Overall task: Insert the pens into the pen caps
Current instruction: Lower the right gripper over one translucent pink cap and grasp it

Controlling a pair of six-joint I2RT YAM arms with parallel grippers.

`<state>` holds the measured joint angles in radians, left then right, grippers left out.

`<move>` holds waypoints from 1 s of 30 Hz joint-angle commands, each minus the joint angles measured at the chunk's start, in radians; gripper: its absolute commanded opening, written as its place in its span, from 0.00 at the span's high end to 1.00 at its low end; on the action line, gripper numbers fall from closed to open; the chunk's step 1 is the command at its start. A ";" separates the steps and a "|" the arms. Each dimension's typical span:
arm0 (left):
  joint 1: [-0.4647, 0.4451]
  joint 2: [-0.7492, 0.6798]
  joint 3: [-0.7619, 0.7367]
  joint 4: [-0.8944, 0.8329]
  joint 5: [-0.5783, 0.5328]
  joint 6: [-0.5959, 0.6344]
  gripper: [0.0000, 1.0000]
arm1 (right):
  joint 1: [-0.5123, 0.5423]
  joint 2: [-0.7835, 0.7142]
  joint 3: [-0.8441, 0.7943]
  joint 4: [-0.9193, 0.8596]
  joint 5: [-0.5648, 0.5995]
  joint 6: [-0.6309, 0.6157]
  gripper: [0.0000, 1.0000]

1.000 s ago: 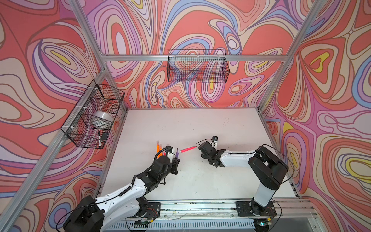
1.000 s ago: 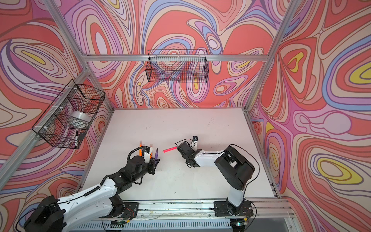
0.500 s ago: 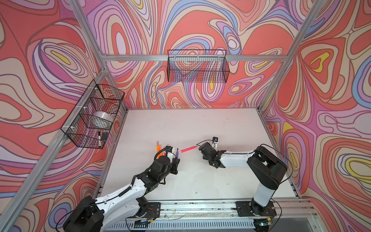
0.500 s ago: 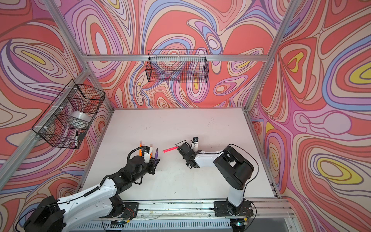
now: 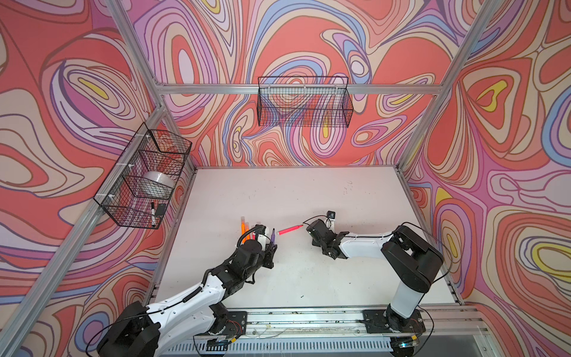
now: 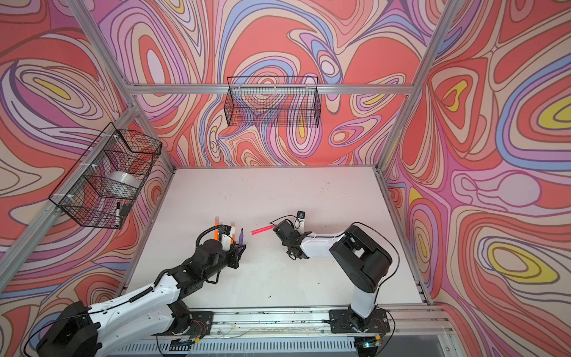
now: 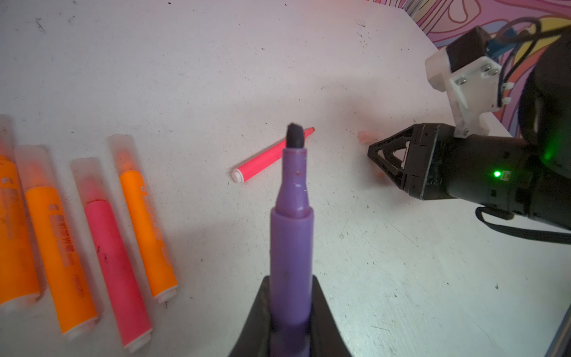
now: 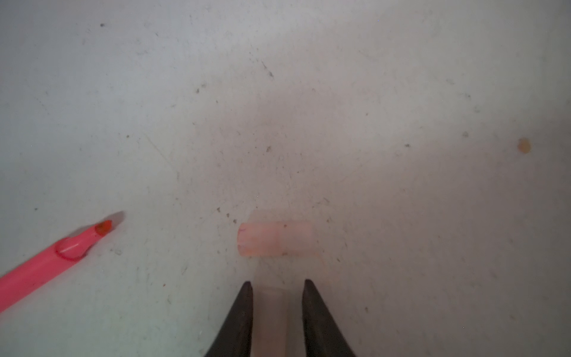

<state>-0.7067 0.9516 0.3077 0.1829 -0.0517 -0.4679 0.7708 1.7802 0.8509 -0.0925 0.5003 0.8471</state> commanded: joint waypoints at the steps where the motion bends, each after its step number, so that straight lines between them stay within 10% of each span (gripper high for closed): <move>1: 0.003 -0.004 0.002 0.004 0.006 -0.008 1.00 | -0.002 0.007 -0.023 -0.038 -0.094 0.002 0.72; 21: 0.003 -0.014 0.008 -0.011 0.026 -0.006 1.00 | -0.002 0.016 -0.034 -0.036 -0.088 0.006 0.87; 30: -0.013 0.039 0.044 0.011 0.194 0.029 1.00 | -0.001 -0.223 -0.151 0.064 -0.107 0.007 0.92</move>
<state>-0.7090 0.9703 0.3172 0.1833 0.0662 -0.4561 0.7712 1.6444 0.7387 -0.0639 0.4118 0.8505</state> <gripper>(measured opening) 0.169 0.152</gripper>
